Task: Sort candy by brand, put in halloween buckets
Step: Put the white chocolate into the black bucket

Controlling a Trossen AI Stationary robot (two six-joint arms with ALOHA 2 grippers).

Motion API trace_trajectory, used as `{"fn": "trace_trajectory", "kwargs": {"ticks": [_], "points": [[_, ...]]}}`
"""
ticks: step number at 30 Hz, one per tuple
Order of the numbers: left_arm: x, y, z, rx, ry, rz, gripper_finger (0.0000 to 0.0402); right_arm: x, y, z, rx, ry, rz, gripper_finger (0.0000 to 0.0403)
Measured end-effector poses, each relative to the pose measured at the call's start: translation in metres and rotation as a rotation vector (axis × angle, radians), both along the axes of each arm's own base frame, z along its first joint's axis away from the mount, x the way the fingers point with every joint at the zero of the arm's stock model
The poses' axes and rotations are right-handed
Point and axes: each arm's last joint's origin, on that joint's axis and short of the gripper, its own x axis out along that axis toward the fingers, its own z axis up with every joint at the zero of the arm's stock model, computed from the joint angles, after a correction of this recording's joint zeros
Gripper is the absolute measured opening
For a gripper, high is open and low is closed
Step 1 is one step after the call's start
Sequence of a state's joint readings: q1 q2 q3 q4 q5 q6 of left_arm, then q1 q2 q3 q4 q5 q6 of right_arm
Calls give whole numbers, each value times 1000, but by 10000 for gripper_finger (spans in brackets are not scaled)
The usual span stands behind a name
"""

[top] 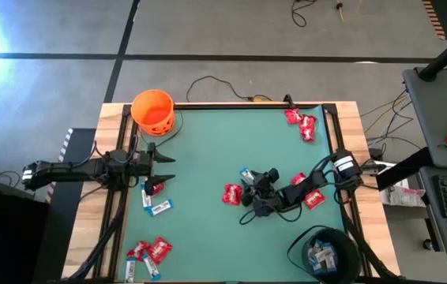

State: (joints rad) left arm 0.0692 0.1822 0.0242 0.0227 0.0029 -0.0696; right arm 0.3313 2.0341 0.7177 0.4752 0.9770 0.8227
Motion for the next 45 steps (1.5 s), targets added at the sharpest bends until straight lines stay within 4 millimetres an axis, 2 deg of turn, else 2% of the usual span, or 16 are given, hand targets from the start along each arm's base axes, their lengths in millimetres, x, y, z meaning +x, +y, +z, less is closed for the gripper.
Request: {"fn": "trace_trajectory", "kwargs": {"ticks": [12,20,24,27,31,34,38,45], "points": [[0,0,0,0,1,0,272,-4,-3,-16,-16,48,-9,168],[0,0,0,0,1,0,272,-4,-4,-16,-20,56,-5,112],[0,0,0,0,1,0,272,-4,-3,-14,-23,68,5,103],[0,0,0,0,1,0,272,-3,-3,-5,0,53,10,107],[0,0,0,0,1,0,272,0,-2,23,7,53,63,107],[0,0,0,0,1,0,272,-1,-1,53,25,62,130,105],[0,0,0,0,1,0,272,-8,-6,107,85,-18,159,105],[0,0,0,0,2,0,272,-34,-4,201,245,-80,295,105]]}}
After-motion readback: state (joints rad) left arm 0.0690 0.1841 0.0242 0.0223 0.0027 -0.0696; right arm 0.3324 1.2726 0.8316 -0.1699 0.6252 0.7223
